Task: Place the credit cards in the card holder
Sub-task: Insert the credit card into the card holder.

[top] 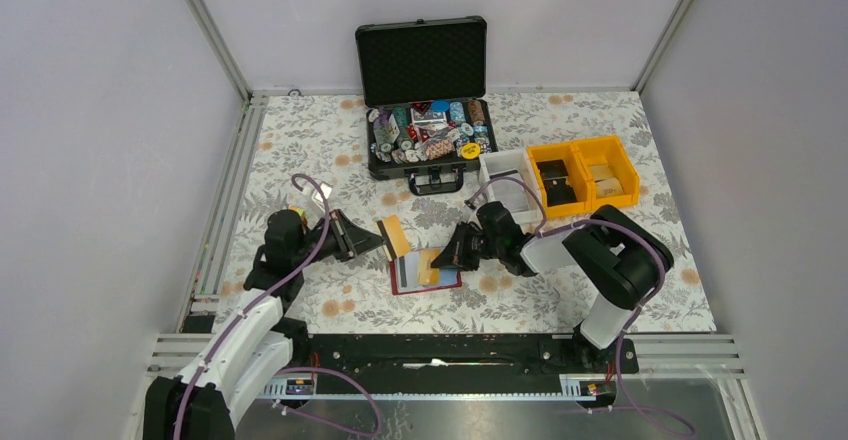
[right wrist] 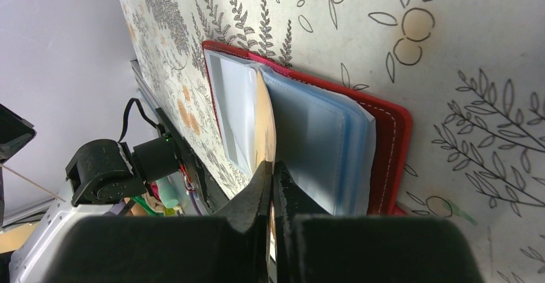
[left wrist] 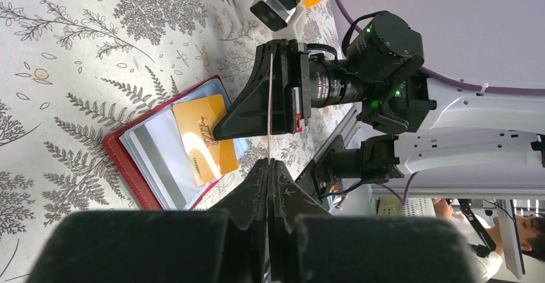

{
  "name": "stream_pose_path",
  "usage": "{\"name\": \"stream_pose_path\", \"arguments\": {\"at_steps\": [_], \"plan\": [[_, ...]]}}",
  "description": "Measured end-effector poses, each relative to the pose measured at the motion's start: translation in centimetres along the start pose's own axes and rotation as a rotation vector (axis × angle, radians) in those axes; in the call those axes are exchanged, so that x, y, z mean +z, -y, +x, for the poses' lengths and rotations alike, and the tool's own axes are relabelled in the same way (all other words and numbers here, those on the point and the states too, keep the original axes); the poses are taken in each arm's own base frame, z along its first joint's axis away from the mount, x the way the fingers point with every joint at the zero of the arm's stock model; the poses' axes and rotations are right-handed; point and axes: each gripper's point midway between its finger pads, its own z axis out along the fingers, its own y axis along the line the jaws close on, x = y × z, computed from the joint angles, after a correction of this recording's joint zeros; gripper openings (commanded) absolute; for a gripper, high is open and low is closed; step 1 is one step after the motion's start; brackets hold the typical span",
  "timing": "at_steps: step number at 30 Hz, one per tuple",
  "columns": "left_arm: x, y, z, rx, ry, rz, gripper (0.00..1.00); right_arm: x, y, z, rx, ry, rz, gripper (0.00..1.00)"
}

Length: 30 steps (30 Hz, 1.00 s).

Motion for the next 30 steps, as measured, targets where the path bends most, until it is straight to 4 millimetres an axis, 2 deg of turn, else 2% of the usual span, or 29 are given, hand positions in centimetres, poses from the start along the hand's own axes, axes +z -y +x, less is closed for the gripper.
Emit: {"name": "stream_pose_path", "arguments": {"at_steps": [12, 23, 30], "plan": [[2.1, -1.1, 2.4, -0.017, -0.058, -0.014, 0.00, 0.5, -0.3, 0.3, -0.010, -0.039, -0.024, 0.00], [3.0, -2.7, 2.4, -0.013, -0.027, -0.043, 0.00, 1.1, -0.6, 0.6, -0.042, -0.091, -0.033, 0.00], [3.1, -2.9, 2.1, -0.005, -0.006, -0.048, 0.00, 1.1, -0.5, 0.6, -0.034, -0.112, -0.005, 0.00]]}}
